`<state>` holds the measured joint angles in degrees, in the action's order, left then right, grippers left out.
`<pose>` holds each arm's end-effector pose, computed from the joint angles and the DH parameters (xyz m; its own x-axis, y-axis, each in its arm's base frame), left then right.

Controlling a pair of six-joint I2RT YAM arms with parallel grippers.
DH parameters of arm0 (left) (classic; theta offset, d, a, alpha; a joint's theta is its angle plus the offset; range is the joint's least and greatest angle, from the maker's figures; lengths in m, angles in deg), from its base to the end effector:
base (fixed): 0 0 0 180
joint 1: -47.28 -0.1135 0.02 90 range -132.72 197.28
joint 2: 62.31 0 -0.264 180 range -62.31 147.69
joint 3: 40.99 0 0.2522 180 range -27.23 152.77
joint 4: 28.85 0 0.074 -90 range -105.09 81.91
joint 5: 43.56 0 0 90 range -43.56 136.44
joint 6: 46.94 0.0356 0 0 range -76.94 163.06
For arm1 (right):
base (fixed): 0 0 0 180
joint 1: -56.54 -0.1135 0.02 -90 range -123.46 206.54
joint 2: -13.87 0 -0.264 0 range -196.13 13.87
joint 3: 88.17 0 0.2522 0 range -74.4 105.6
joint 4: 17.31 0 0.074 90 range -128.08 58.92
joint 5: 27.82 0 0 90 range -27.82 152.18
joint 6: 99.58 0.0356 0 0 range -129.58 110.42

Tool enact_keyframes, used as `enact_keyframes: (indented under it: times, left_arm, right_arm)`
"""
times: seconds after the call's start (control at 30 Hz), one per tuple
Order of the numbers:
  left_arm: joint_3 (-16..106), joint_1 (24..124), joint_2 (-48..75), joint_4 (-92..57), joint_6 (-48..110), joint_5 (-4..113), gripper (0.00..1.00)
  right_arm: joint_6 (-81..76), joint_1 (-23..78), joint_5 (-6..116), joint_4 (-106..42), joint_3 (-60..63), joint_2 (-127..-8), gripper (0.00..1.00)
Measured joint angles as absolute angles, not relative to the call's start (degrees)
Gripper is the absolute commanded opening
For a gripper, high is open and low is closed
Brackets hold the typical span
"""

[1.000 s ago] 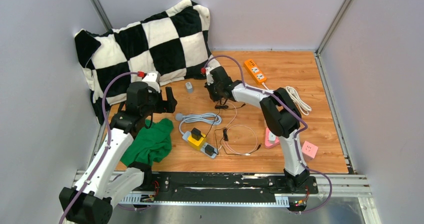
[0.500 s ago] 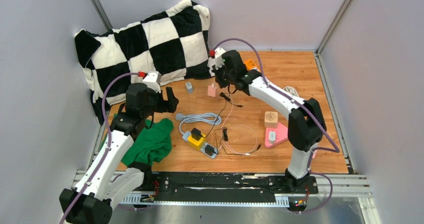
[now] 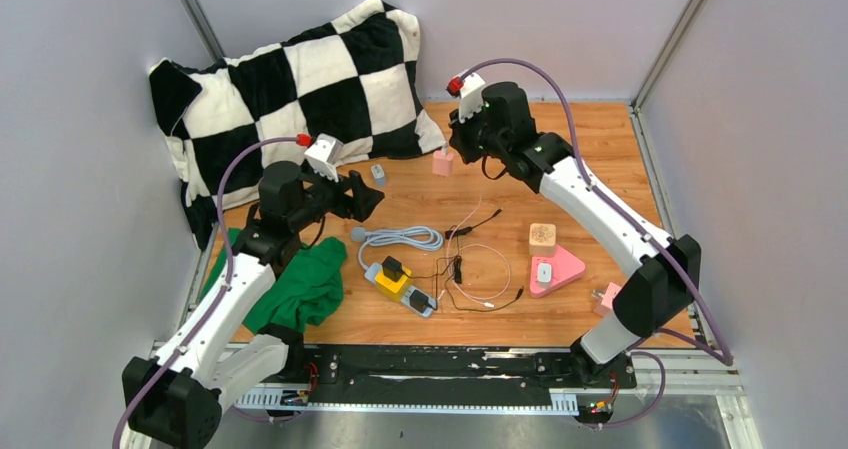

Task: Insert the plug

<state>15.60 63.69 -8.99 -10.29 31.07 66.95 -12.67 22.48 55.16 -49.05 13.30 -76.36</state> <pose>0.2052 -0.0734 0.3113 -0.3698 -0.0939 -0.9244 0.5234 0.8009 -0.2908 0.3048 0.2113 0.3884 -0.2546 -0.2367 -0.9376 -0.6654 0.7465 -0.0078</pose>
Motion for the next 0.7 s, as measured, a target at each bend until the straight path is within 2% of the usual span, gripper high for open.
enact_keyframes:
  times: [0.33, 0.53, 0.7]
  left_arm:
    - [19.7, 69.0, -3.8, -13.7, 38.7, 74.3, 0.84]
    - [19.7, 70.0, -3.3, -15.8, 47.7, 81.1, 0.86]
    - [19.7, 71.1, -3.3, -18.2, 53.1, 82.3, 0.88]
  right_arm:
    - [-11.7, 23.3, 46.6, -50.3, 12.8, -69.8, 0.00]
    - [-9.3, 23.5, 38.3, -49.9, 8.8, -65.4, 0.00]
    - [-6.2, 23.5, 32.7, -48.6, 5.5, -62.6, 0.00]
